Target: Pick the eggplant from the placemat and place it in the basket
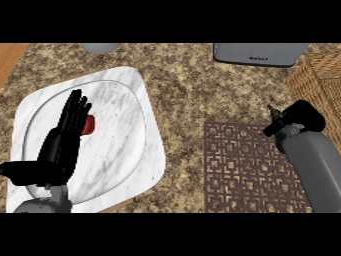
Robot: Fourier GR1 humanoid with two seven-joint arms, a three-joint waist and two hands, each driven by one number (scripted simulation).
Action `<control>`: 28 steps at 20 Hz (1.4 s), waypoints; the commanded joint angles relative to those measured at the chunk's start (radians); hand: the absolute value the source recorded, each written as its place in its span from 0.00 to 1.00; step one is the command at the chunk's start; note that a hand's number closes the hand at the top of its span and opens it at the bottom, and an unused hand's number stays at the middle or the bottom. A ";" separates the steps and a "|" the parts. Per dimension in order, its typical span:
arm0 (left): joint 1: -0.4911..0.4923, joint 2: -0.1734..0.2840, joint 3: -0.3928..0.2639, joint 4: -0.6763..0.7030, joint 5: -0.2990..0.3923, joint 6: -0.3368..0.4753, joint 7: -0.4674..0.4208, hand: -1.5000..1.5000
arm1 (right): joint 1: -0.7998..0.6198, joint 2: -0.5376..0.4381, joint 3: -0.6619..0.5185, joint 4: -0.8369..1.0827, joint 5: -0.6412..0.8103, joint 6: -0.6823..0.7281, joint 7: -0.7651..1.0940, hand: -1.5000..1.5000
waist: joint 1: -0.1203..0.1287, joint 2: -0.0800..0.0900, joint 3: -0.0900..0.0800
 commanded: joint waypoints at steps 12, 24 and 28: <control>-0.051 -0.022 -0.037 0.025 -0.016 -0.001 0.022 0.50 | -0.374 -0.002 -0.141 0.222 0.388 -0.563 0.180 1.00 | 0.045 0.005 0.000; -0.040 -0.008 -0.021 0.020 -0.018 0.001 0.028 0.50 | -0.629 0.064 -0.250 0.353 0.676 -0.661 0.338 1.00 | 0.005 -0.014 -0.003; -0.031 -0.023 -0.020 0.037 -0.039 0.032 0.025 0.50 | -0.652 0.045 -0.305 0.410 0.750 -0.587 0.394 1.00 | -0.026 -0.021 -0.003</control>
